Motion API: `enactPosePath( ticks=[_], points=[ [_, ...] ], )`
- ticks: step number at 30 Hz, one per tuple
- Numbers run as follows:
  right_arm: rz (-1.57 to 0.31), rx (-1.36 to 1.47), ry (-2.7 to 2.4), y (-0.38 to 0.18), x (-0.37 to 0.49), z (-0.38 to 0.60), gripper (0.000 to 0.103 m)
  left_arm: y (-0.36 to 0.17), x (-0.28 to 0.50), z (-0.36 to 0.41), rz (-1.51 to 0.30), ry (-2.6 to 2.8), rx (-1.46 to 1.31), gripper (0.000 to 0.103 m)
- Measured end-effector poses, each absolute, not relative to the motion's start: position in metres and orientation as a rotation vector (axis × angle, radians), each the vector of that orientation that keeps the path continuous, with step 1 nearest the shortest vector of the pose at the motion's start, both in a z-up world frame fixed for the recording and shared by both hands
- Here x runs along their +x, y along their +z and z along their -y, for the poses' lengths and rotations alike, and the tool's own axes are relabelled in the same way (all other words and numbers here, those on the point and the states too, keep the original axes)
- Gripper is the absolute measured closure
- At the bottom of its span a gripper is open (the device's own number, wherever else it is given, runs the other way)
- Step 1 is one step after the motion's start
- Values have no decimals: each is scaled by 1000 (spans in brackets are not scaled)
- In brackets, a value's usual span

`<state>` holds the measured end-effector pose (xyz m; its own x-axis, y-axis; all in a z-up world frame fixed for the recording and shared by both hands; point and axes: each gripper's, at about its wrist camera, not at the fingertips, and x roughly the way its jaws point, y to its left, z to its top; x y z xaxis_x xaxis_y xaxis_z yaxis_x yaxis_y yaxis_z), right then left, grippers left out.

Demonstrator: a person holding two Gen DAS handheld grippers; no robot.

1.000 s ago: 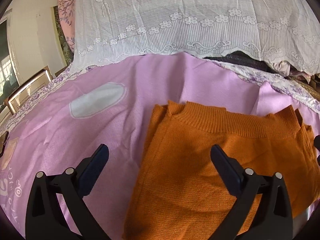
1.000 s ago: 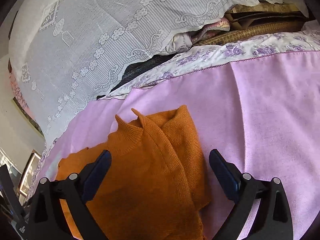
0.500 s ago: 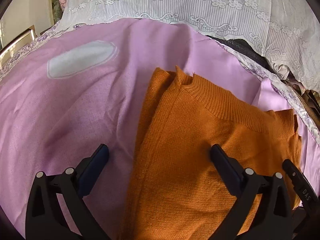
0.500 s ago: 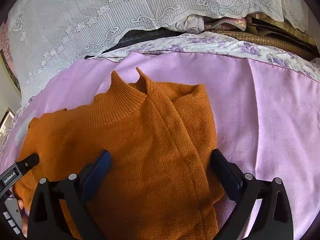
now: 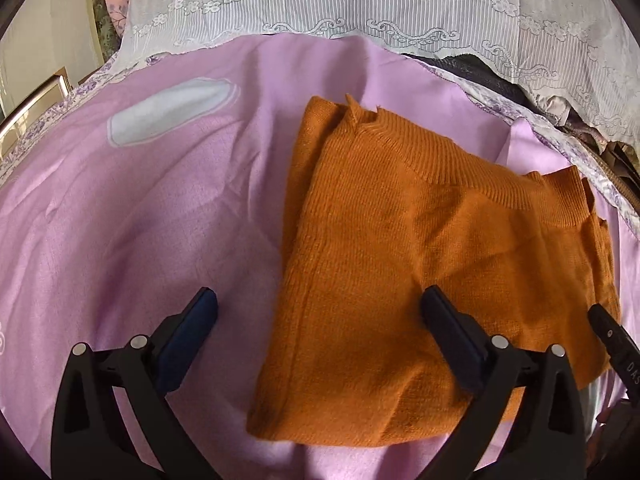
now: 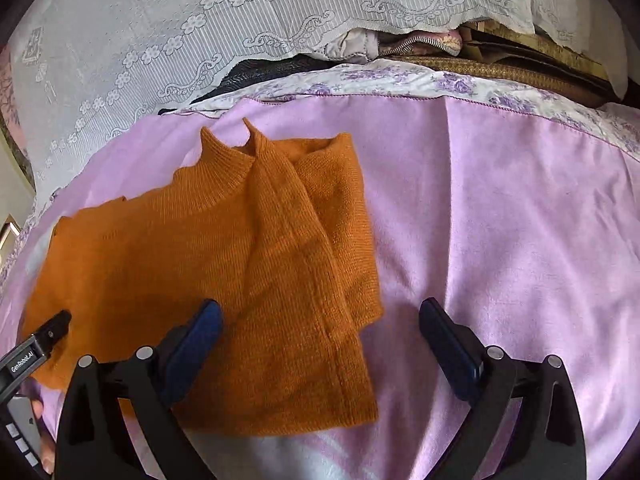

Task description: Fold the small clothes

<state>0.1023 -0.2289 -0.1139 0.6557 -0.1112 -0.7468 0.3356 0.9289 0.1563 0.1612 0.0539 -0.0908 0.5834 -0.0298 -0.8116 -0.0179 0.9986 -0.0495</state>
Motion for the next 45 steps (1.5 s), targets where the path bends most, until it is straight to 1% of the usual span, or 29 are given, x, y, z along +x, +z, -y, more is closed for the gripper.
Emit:
enactPosePath(
  ticks=[3,8,11,15,20,23,27,31,33,35,37,39,40,43,45],
  points=[
    [-792,388,-185,-115,89,242,3,-81,145,-66,-912,10,-104,4],
    [-638,714,2,-120,56,285,4,-69,116,-72,-853,26,-124,4],
    [-605,748,58,-120,47,289,4,-69,103,-60,-854,6,-75,4],
    [-623,725,82,-118,43,284,3,-72,85,-30,-851,-3,70,4],
    [-622,767,110,-118,42,291,3,-68,57,3,-818,-109,139,4],
    [-632,778,114,-118,43,293,3,-71,48,27,-792,-129,239,4],
    [-653,786,111,-118,47,293,3,-86,54,42,-842,-95,342,4],
    [-715,830,125,-117,51,296,4,-88,67,21,-923,-119,214,4],
    [-738,916,179,-116,55,302,5,-90,73,12,-957,-133,152,4],
    [-736,1049,266,-119,55,307,8,-91,74,13,-956,-130,151,4],
    [-762,1123,280,-123,57,312,11,-92,71,21,-943,-113,202,4],
    [-797,1147,263,-128,58,314,17,-92,68,27,-928,-100,246,4],
    [-811,1148,260,-130,59,314,18,-92,67,28,-924,-98,255,4],
    [-857,1112,253,-128,60,310,18,-87,73,18,-952,-112,212,4],
    [-862,1089,236,-127,60,306,17,-85,82,-1,-1002,-166,82,4]
  ],
)
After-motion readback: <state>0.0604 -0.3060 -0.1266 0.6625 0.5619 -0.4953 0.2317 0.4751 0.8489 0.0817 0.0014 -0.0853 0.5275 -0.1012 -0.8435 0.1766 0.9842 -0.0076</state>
